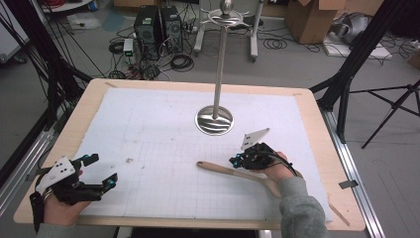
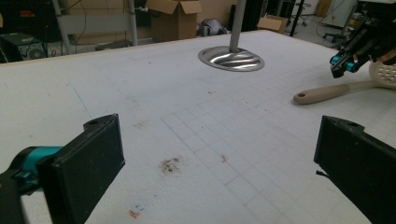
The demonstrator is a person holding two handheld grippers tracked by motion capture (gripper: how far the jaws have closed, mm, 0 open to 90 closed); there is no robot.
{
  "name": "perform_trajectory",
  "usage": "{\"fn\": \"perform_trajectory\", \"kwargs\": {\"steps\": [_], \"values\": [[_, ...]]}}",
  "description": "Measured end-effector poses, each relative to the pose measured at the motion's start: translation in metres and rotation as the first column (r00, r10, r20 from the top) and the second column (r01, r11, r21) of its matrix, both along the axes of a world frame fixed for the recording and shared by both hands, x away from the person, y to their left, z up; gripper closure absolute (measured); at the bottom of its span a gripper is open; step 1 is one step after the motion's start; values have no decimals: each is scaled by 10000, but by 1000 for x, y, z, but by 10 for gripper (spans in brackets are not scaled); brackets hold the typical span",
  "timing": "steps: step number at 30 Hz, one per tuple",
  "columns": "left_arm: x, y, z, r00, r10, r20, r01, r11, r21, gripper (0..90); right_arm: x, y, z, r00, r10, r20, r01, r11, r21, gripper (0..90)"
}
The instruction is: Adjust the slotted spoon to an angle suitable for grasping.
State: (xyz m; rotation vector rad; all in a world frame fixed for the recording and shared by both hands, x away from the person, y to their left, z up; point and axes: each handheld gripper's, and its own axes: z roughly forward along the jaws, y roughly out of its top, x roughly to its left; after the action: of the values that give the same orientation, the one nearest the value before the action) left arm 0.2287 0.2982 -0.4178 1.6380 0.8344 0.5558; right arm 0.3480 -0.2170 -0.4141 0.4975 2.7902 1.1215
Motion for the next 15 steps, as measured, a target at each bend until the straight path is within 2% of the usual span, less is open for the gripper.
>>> {"fn": "perform_trajectory", "kwargs": {"steps": [4,7,9,11,13,15], "values": [[-1,0,0,10000,12,-2,-12,10000,14,18,-2,-7,6,9995,-311,18,310,9990,332,894],[0,0,0,10000,22,7,-22,10000,-6,18,-5,-11,10,9990,-445,34,442,9971,617,809],[1,0,0,10000,1,-14,-1,10000,10,18,-7,-14,13,9986,-525,101,516,9955,799,715],[2,0,-1,10000,-11,-44,11,10000,8,18,-8,-16,15,9982,-597,-5,594,9929,1030,670],[4,-1,-2,10000,-36,-61,36,10000,10,18,-11,-18,17,9977,-646,184,623,9921,1085,605],[5,-3,-2,9999,-87,-76,87,10000,28,18,-13,-21,19,9960,-871,212,835,9873,1351,508]]}}
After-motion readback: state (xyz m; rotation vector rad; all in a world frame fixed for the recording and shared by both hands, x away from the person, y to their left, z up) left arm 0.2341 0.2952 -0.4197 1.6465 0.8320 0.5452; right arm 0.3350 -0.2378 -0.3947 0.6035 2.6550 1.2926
